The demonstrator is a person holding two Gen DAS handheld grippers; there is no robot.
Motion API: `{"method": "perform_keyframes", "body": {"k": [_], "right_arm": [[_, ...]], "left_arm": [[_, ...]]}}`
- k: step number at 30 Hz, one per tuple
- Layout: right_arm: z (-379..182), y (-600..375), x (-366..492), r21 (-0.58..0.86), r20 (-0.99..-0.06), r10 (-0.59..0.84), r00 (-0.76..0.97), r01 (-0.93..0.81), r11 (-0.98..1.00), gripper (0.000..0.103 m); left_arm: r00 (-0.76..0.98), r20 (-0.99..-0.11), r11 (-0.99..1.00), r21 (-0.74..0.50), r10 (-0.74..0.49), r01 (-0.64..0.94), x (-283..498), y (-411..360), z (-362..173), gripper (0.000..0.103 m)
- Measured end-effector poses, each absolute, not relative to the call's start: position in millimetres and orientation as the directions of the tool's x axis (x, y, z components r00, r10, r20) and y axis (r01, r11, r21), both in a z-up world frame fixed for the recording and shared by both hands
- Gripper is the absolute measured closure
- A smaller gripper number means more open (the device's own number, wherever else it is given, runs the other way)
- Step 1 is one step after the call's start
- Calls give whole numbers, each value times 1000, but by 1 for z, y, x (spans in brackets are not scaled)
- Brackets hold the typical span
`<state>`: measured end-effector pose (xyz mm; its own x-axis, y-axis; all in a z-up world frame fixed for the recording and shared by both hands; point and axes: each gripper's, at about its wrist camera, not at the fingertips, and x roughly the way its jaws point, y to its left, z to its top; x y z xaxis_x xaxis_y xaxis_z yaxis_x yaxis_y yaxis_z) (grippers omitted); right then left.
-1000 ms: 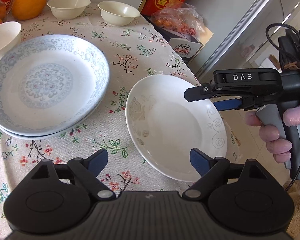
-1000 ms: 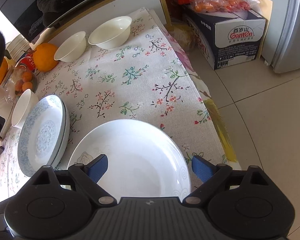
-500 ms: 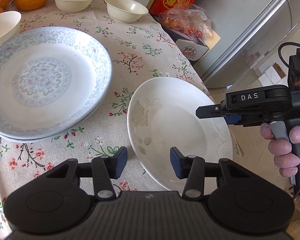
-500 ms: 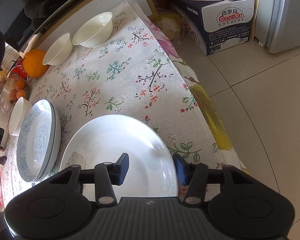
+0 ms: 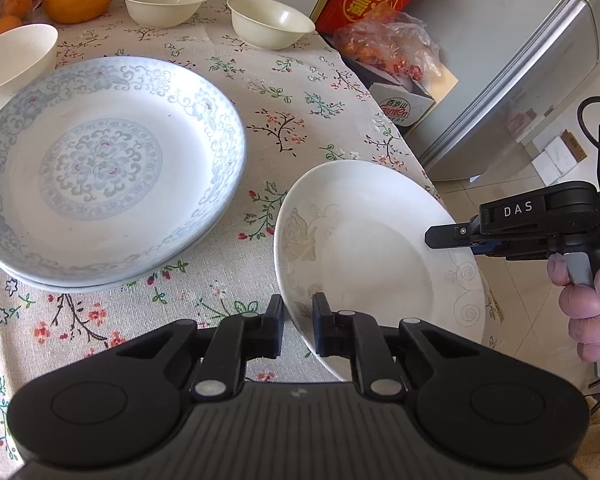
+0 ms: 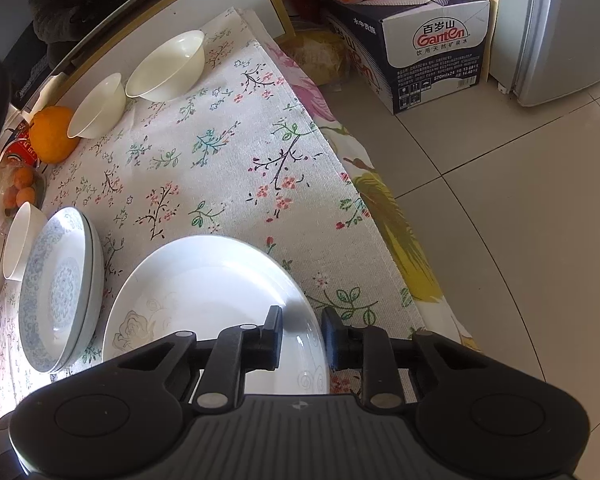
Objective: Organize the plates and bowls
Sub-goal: 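Grasp the plain white plate rim with both grippers and lift it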
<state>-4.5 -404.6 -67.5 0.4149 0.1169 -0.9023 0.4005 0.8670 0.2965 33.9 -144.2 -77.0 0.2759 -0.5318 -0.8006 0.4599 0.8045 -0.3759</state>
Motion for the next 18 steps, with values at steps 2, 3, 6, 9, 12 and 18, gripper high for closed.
{"method": "perform_keyframes", "body": {"k": [2, 3, 6, 9, 12, 18], "right_arm": [[-65, -405, -5, 298, -899, 115, 422, 400, 867, 86], [-64, -404, -5, 300, -897, 113, 427, 400, 866, 87], [-61, -403, -4, 300, -893, 109, 436, 398, 867, 88], [-59, -402, -3, 304, -889, 110, 445, 394, 867, 88], [-55, -401, -3, 315, -881, 112, 459, 394, 863, 88], [-47, -398, -2, 335, -865, 115, 489, 390, 858, 88]], "left_arm": [[279, -801, 807, -375, -530, 457, 34, -143, -76, 90], [279, -800, 807, -378, -531, 454, 33, -141, -75, 90], [288, -794, 808, -382, -536, 449, 33, -138, -72, 90], [304, -784, 806, -380, -541, 455, 31, -136, -66, 90], [313, -775, 803, -386, -549, 455, 30, -133, -62, 90], [329, -761, 800, -392, -560, 454, 27, -127, -56, 90]]}}
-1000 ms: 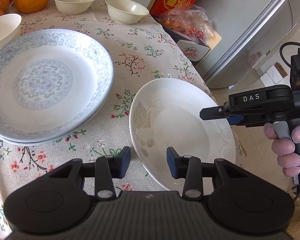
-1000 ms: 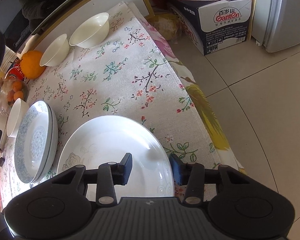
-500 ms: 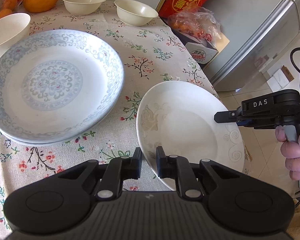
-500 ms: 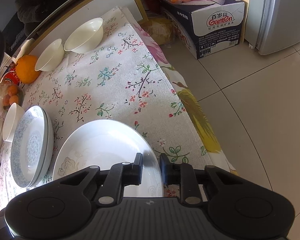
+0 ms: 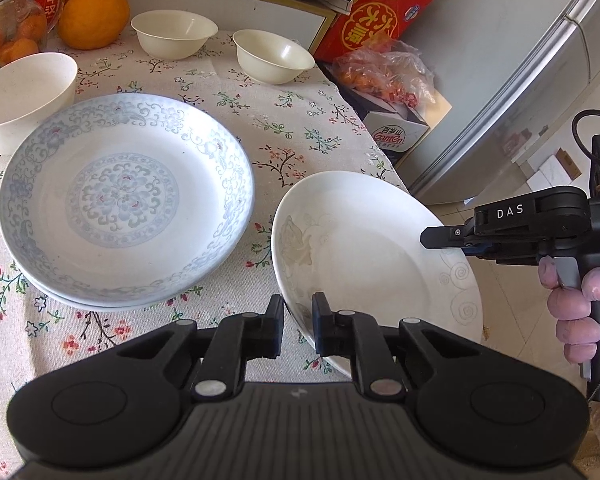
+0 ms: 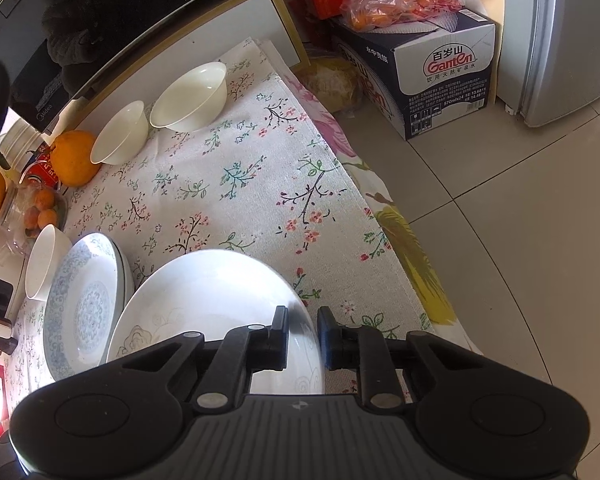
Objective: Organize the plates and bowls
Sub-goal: 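Grasp the plain white plate rim with both grippers and lift it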
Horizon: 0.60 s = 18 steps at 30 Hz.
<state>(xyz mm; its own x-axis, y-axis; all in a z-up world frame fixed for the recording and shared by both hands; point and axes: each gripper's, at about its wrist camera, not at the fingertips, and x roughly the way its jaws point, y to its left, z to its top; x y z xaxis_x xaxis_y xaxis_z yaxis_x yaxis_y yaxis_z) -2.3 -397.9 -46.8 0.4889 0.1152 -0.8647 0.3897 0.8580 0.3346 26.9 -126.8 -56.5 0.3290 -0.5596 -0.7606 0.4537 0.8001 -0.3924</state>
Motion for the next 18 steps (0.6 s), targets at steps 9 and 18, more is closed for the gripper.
{"method": "perform_keyframes", "body": {"k": [9, 18], "right_arm": [[-35, -393, 1, 370, -840, 132, 527, 378, 849, 88], [-28, -375, 16, 385, -827, 145, 544, 359, 850, 88]], "left_arm": [[359, -734, 798, -411, -576, 441, 29, -118, -45, 90], [398, -722, 813, -407, -566, 416, 36, -99, -37, 90]]}}
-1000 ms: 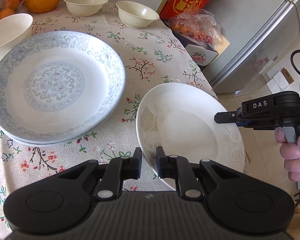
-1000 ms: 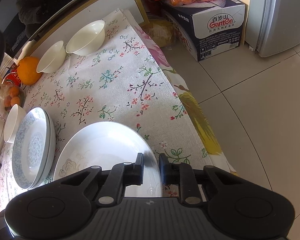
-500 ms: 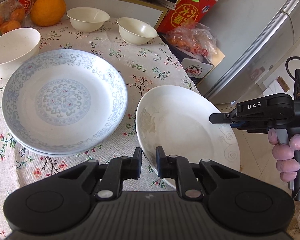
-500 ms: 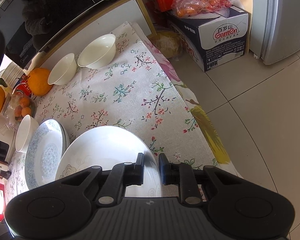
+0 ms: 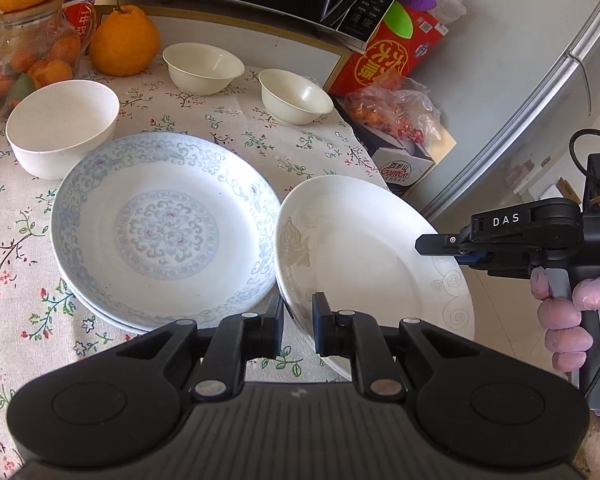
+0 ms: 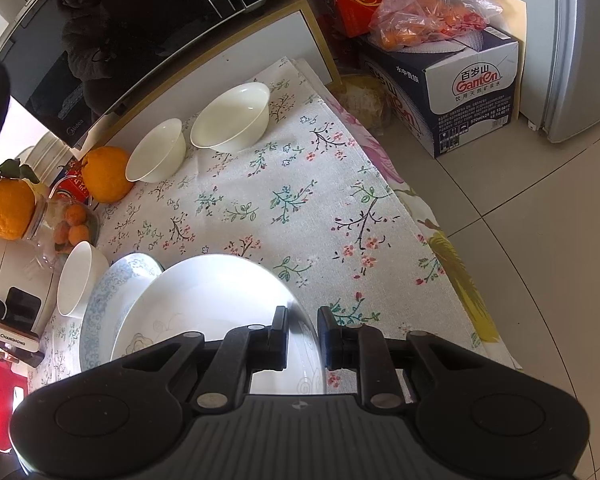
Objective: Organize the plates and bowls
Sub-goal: 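Grasp the plain white plate rim with both grippers and lift it, then lower the white plate onto the blue-patterned plate stack and open both grippers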
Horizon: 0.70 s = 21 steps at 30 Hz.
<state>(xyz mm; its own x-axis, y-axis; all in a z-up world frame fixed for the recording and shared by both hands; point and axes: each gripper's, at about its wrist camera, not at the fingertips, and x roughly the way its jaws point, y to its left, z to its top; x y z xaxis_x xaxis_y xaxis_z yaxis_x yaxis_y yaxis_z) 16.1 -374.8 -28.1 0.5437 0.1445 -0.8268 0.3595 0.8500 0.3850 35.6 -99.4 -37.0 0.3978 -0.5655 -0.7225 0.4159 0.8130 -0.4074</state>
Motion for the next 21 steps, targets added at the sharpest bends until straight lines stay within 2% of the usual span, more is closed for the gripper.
{"method": "perform_keyframes", "body": {"k": [21], "right_arm": [[-36, -292, 77, 366, -839, 180, 514, 288, 885, 88]], "left_arm": [[487, -735, 882, -384, -471, 272, 69, -33, -35, 90]]}}
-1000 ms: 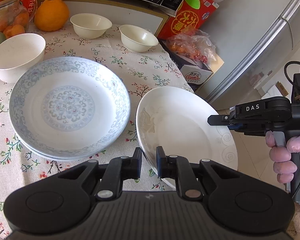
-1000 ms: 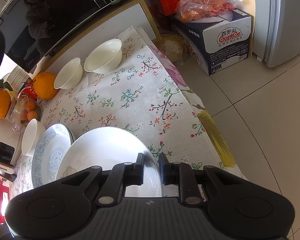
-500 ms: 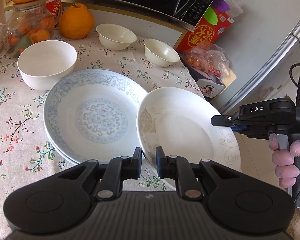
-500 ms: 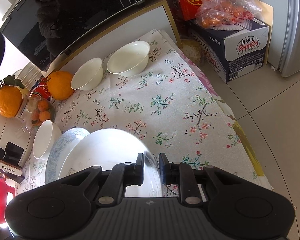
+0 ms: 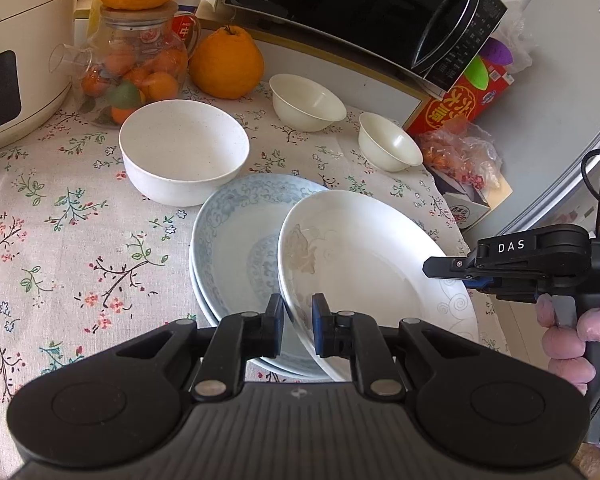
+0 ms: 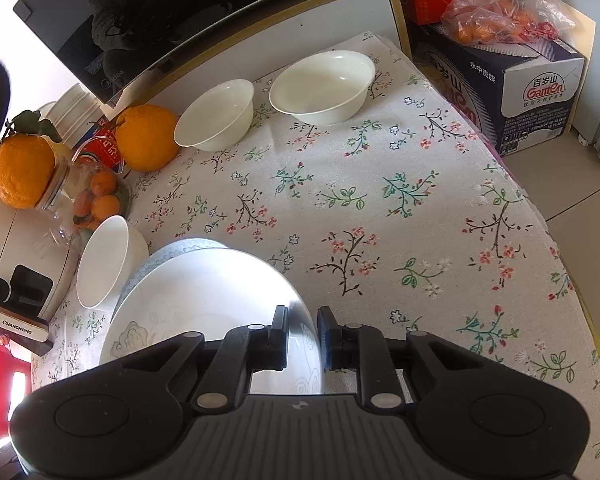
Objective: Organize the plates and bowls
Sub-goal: 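Lower the white plate onto the blue-patterned plate stack and open both grippers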
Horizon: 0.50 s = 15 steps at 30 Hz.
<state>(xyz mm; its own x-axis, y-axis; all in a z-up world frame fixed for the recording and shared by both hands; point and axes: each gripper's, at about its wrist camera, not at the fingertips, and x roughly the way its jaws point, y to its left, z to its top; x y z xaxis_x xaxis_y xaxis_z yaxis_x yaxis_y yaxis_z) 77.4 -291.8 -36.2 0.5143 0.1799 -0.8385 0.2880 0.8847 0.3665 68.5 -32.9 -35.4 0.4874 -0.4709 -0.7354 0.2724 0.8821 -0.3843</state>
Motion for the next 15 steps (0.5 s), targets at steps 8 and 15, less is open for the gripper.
{"method": "perform_keyframes", "body": {"k": [8, 15], "right_arm": [[-37, -273, 90, 354, -838, 172, 518, 276, 894, 88], [-43, -260, 99, 330, -843, 156, 514, 266, 906, 88]], "left_arm": [[489, -748, 893, -374, -449, 249, 72, -22, -39, 90], [516, -744, 905, -348, -424, 243, 74, -16, -38, 90]]}}
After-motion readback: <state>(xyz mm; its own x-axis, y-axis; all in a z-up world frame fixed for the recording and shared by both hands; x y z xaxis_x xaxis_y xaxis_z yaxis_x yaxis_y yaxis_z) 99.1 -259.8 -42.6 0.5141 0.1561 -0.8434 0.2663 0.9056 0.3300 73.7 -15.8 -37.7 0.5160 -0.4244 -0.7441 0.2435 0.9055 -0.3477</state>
